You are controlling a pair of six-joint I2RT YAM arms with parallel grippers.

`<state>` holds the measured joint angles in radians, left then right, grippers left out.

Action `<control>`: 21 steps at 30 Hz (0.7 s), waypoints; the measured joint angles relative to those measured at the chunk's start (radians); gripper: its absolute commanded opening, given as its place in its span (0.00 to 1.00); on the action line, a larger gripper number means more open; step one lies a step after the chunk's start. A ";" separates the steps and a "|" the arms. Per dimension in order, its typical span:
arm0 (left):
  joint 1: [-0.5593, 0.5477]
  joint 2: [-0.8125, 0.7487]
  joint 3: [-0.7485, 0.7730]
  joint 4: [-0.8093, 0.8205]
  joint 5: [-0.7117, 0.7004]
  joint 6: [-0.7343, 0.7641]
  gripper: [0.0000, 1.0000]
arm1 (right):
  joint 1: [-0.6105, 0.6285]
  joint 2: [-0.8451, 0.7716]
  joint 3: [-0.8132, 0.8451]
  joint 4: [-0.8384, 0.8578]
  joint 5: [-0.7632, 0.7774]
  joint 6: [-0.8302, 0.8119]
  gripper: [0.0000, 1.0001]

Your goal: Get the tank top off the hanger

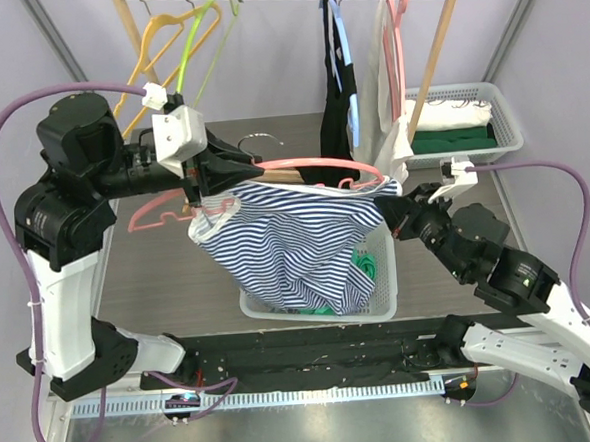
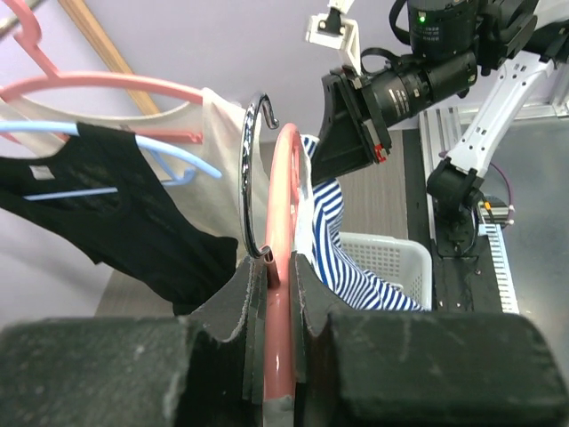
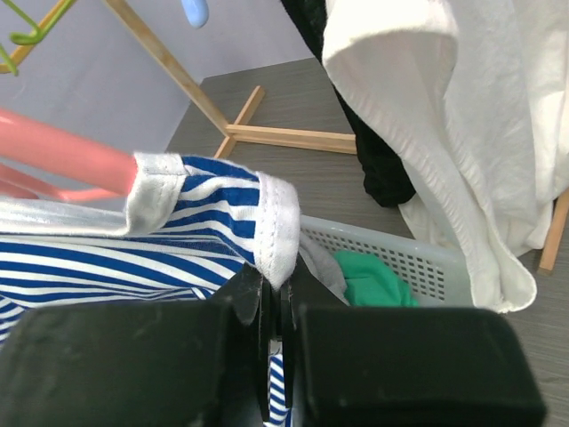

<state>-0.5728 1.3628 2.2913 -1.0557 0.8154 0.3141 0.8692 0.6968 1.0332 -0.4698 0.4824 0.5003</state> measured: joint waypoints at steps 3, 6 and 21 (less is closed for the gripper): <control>0.006 0.005 0.045 -0.004 0.013 -0.005 0.00 | 0.000 -0.034 -0.018 0.001 -0.038 0.020 0.01; 0.010 0.007 0.064 0.001 0.031 -0.019 0.00 | 0.000 -0.070 -0.034 -0.011 -0.058 0.028 0.01; 0.029 0.025 0.022 0.080 0.075 -0.076 0.00 | -0.021 0.106 0.185 -0.220 -0.243 -0.186 0.76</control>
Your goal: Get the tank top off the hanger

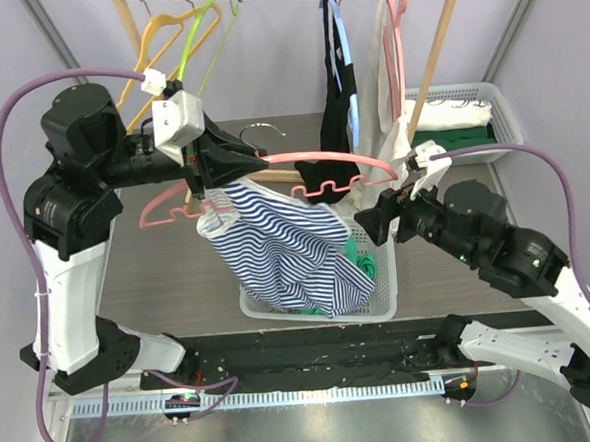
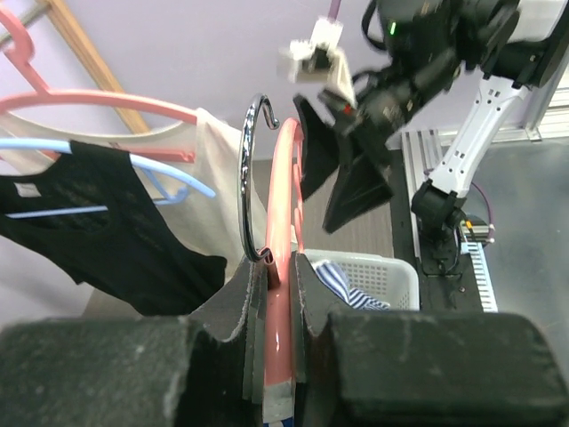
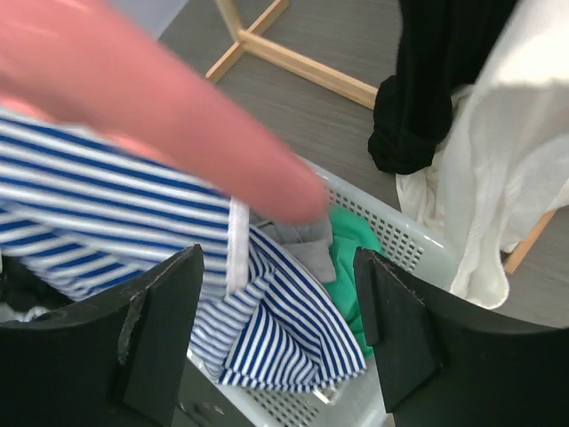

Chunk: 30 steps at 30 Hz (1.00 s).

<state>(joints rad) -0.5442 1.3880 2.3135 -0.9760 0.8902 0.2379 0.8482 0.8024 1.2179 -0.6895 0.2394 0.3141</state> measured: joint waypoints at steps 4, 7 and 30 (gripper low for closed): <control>-0.004 0.006 -0.057 0.000 0.000 0.000 0.00 | 0.000 0.041 0.195 -0.105 -0.123 -0.127 0.68; -0.011 0.010 -0.093 -0.002 0.000 0.002 0.00 | -0.002 0.042 0.328 -0.145 -0.257 -0.218 0.69; -0.129 -0.067 -0.222 -0.069 -0.003 0.063 0.00 | -0.002 0.490 0.756 -0.323 -0.622 -0.574 0.68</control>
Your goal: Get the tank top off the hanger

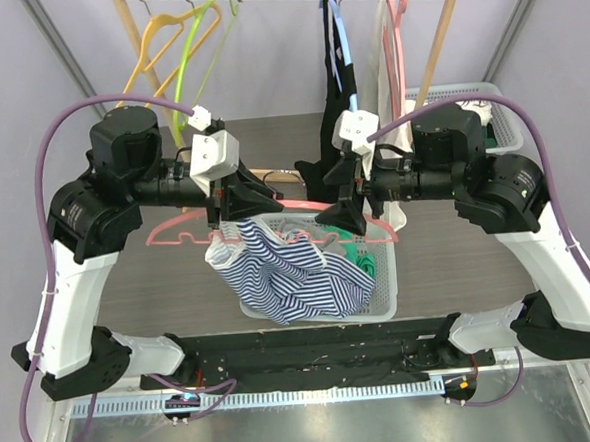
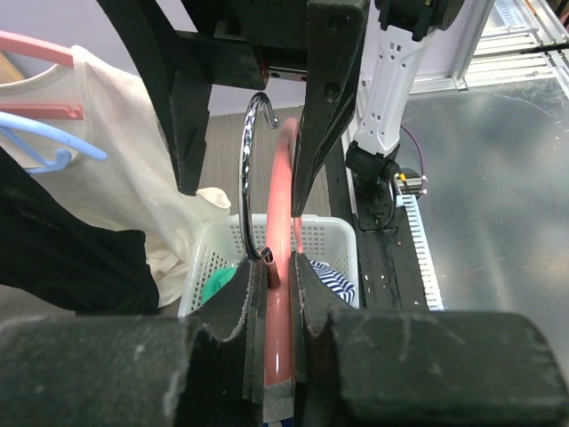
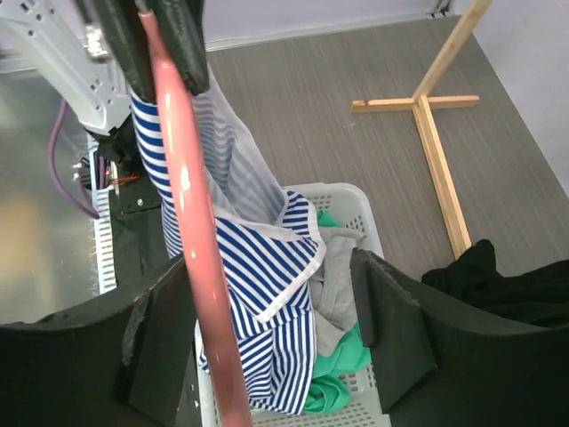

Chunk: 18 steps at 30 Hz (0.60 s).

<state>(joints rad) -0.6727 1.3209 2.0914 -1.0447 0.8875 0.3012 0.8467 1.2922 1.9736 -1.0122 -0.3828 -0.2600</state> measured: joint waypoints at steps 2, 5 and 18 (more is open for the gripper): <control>-0.003 -0.005 0.002 -0.001 0.002 0.003 0.00 | 0.000 0.002 0.012 -0.017 -0.019 -0.008 0.59; -0.006 -0.003 0.003 0.001 -0.001 0.008 0.00 | 0.000 0.004 0.038 -0.025 -0.048 -0.029 0.27; -0.008 0.004 0.055 0.014 -0.105 0.050 0.94 | 0.002 -0.026 -0.036 -0.006 0.050 -0.057 0.01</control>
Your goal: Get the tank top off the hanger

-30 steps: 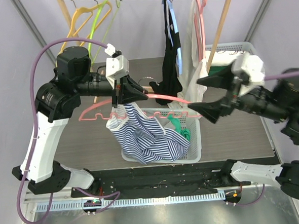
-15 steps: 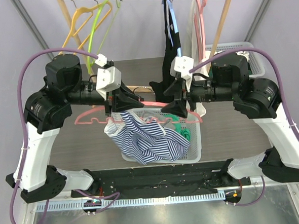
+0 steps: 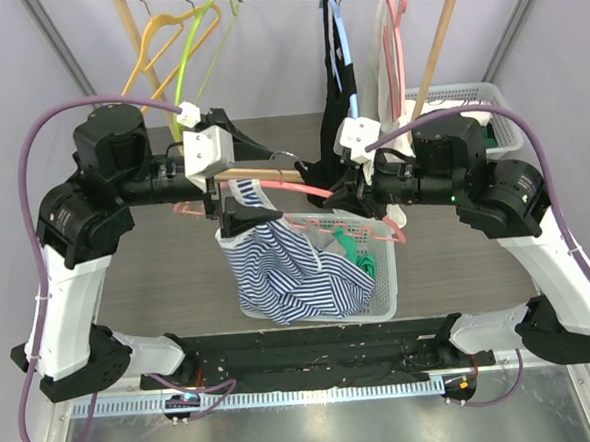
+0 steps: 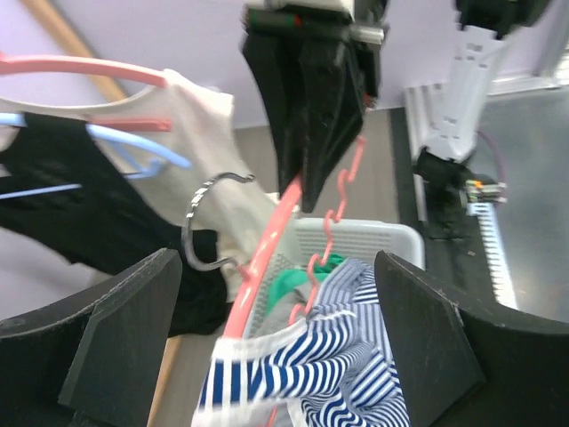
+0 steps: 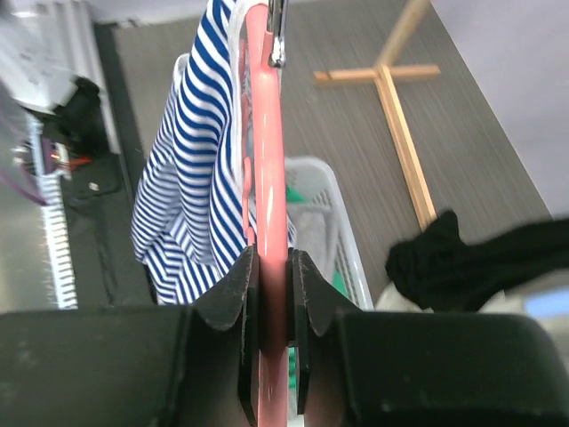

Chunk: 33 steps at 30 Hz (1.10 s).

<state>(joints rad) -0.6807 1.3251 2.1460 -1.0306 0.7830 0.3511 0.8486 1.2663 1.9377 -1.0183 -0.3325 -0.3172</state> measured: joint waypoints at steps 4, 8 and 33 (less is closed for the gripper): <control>0.000 -0.048 -0.025 0.046 -0.091 0.029 0.89 | -0.002 -0.067 -0.116 0.018 0.127 0.021 0.01; 0.000 -0.150 -0.173 0.069 -0.161 0.050 0.77 | -0.003 -0.153 -0.189 0.032 0.211 0.043 0.01; -0.003 -0.044 -0.368 0.228 -0.278 -0.078 0.03 | -0.005 -0.200 -0.250 0.113 0.268 0.093 0.01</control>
<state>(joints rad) -0.6834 1.2808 1.7779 -0.8028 0.5045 0.2729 0.8440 1.0664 1.6878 -0.9058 -0.0647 -0.2245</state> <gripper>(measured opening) 0.252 0.193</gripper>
